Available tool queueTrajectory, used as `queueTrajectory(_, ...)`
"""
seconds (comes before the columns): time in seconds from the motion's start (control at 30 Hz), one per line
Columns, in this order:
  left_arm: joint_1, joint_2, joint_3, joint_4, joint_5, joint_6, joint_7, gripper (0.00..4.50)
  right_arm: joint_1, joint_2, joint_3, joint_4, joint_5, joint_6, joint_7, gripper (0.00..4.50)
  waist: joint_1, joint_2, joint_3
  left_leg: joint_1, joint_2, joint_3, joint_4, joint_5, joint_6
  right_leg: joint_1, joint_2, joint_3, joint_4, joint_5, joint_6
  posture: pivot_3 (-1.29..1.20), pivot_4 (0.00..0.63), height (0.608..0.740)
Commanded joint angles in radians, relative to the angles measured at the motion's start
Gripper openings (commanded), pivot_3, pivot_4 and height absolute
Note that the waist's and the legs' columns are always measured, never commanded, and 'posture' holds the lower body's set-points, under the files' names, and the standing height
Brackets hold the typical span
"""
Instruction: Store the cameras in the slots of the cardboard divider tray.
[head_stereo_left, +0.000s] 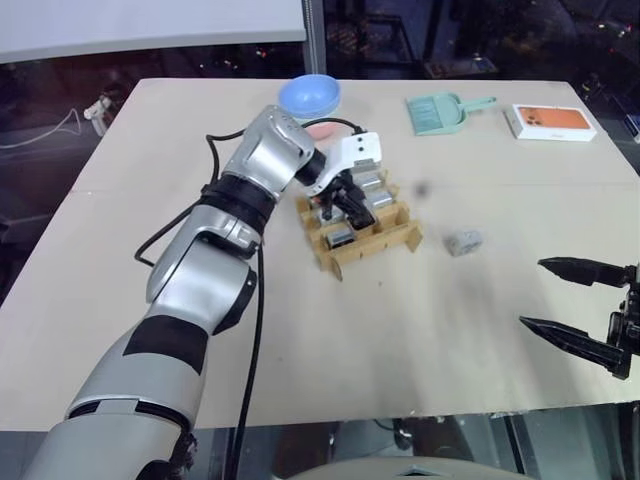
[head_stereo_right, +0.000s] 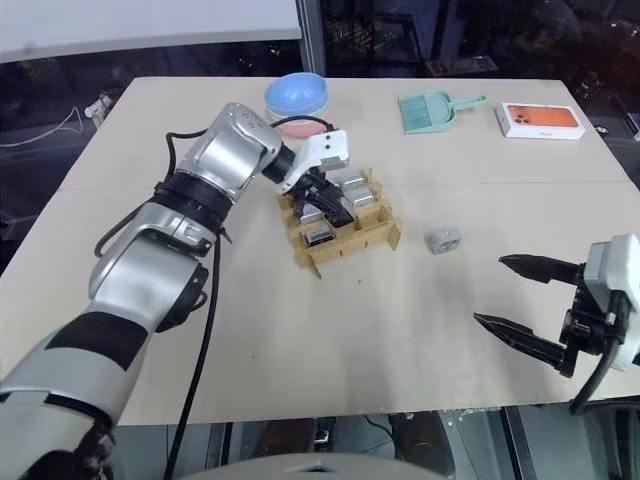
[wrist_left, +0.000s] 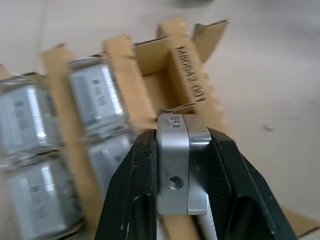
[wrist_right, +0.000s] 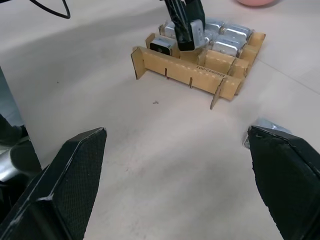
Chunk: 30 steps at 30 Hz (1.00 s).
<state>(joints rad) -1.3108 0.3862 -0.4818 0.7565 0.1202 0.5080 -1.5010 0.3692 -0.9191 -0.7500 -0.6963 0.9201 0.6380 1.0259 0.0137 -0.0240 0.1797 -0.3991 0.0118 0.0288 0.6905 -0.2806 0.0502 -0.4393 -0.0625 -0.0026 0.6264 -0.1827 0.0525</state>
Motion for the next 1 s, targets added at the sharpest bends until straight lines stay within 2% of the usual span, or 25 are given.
queueTrajectory(0.03, 0.013, -0.016, -0.019, -0.034, 0.017, 0.036, -0.006, 0.72, -0.005, 0.006, -0.014, -0.002, 0.002, -0.02, 0.006, 4.47, 0.0, 0.0, 0.0, 0.0, 0.0, 0.0, 0.0, 0.0, 0.0, 0.0, 0.0, 0.0, 0.0, 0.0, 0.0, 0.0, 0.15, 0.74)
queueTrajectory(0.4, 0.008, -0.025, -0.036, -0.009, 0.071, -0.003, 0.018, 0.72, -0.014, 0.015, -0.003, -0.003, -0.01, -0.033, 0.001, 4.47, 0.0, 0.0, 0.0, 0.001, 0.0, 0.0, 0.0, 0.0, 0.0, 0.0, 0.0, 0.0, 0.0, 0.0, 0.0, 0.0, 0.15, 0.74)
queueTrajectory(0.47, 0.01, -0.022, -0.037, -0.012, 0.076, -0.019, 0.025, 1.74, -0.016, 0.018, 0.001, -0.003, -0.013, -0.037, -0.001, 4.5, 0.0, 0.0, -0.001, 0.001, 0.0, 0.0, 0.0, 0.0, 0.0, 0.0, 0.0, 0.0, 0.0, 0.0, 0.0, 0.0, 0.15, 0.74)
queueTrajectory(0.5, 0.012, -0.023, -0.036, -0.013, 0.078, -0.029, 0.032, 2.03, -0.017, 0.02, 0.004, -0.003, -0.014, -0.039, -0.003, 4.5, 0.0, 0.0, 0.0, 0.001, 0.0, 0.0, 0.0, 0.0, 0.0, 0.0, 0.0, 0.0, 0.001, 0.0, 0.0, 0.0, 0.15, 0.74)
queueTrajectory(0.53, 0.013, -0.024, -0.034, -0.013, 0.077, -0.03, 0.035, 2.6, -0.017, 0.022, 0.006, -0.003, -0.015, -0.04, -0.003, 4.5, 0.0, 0.0, 0.0, 0.0, 0.0, 0.0, 0.0, 0.0, 0.0, 0.0, 0.0, 0.0, 0.001, 0.0, 0.0, 0.0, 0.15, 0.74)
queueTrajectory(0.57, 0.015, -0.026, -0.031, -0.016, 0.074, -0.024, 0.032, 2.89, -0.017, 0.023, 0.008, -0.003, -0.017, -0.041, -0.003, 4.5, 0.0, 0.0, 0.0, 0.0, 0.0, 0.0, 0.0, 0.0, 0.0, 0.0, 0.0, 0.0, 0.001, 0.0, -0.001, 0.0, 0.15, 0.74)
queueTrajectory(0.67, 0.01, -0.04, -0.014, -0.012, 0.066, 0.009, 0.046, 4.22, -0.018, 0.024, 0.009, -0.002, -0.018, -0.042, -0.004, 4.5, 0.002, 0.0, 0.0, 0.0, 0.0, 0.0, 0.001, 0.0, 0.0, 0.0, 0.0, 0.0, 0.001, 0.002, -0.003, 0.0, 0.15, 0.74)
queueTrajectory(0.7, 0.007, -0.039, -0.01, -0.019, 0.061, 0.016, 0.043, 4.47, -0.018, 0.023, 0.01, 0.0, -0.019, -0.044, -0.004, 4.5, 0.002, 0.0, 0.0, 0.0, 0.0, -0.001, 0.001, 0.0, 0.0, 0.0, 0.0, -0.001, 0.001, 0.002, -0.003, 0.0, 0.15, 0.74)
queueTrajectory(1.0, -0.004, 0.012, 0.056, -0.13, -0.009, 0.037, 0.007, 4.47, -0.025, 0.02, 0.017, 0.011, -0.027, -0.051, 0.0, 4.5, -0.001, 0.0, 0.0, -0.002, 0.0, -0.002, 0.006, -0.001, 0.001, 0.001, 0.0, -0.001, 0.002, 0.0, 0.001, 0.0, 0.15, 0.74)
